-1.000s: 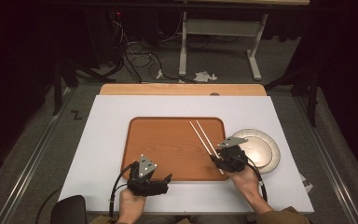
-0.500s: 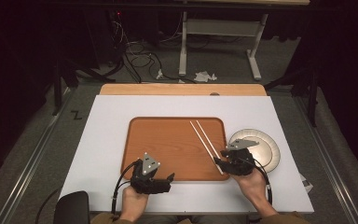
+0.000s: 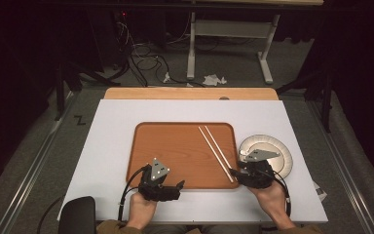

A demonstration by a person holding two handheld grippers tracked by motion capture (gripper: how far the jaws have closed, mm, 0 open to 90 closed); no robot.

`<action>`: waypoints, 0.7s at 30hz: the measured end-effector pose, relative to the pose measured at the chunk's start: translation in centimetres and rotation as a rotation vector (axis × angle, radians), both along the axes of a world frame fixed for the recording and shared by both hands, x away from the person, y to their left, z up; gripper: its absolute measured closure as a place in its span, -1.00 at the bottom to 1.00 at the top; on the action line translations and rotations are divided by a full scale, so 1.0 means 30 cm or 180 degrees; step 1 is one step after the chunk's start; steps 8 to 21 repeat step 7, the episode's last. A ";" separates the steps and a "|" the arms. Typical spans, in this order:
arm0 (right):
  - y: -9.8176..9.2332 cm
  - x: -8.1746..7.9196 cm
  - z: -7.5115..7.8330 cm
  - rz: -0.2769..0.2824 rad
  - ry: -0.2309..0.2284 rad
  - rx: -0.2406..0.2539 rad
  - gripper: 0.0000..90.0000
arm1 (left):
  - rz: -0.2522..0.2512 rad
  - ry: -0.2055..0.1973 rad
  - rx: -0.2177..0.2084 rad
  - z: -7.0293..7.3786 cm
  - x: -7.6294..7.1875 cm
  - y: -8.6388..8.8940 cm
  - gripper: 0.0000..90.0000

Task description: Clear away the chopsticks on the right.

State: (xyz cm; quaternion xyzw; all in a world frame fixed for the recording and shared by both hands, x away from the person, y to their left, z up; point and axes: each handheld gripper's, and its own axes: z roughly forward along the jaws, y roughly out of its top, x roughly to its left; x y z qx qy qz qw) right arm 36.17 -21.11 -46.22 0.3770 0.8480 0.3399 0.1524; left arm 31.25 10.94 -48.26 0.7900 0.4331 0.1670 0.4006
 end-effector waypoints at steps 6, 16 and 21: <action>-0.019 0.001 -0.007 -0.0057 0.0013 -0.0003 0.29 | -0.0030 0.0012 0.0024 -0.002 0.003 -0.009 -0.64; -0.019 0.001 -0.007 -0.0057 0.0013 -0.0003 0.29 | -0.0030 0.0012 0.0024 -0.002 0.003 -0.009 -0.64; -0.019 0.001 -0.007 -0.0057 0.0013 -0.0003 0.29 | -0.0030 0.0012 0.0024 -0.002 0.003 -0.009 -0.64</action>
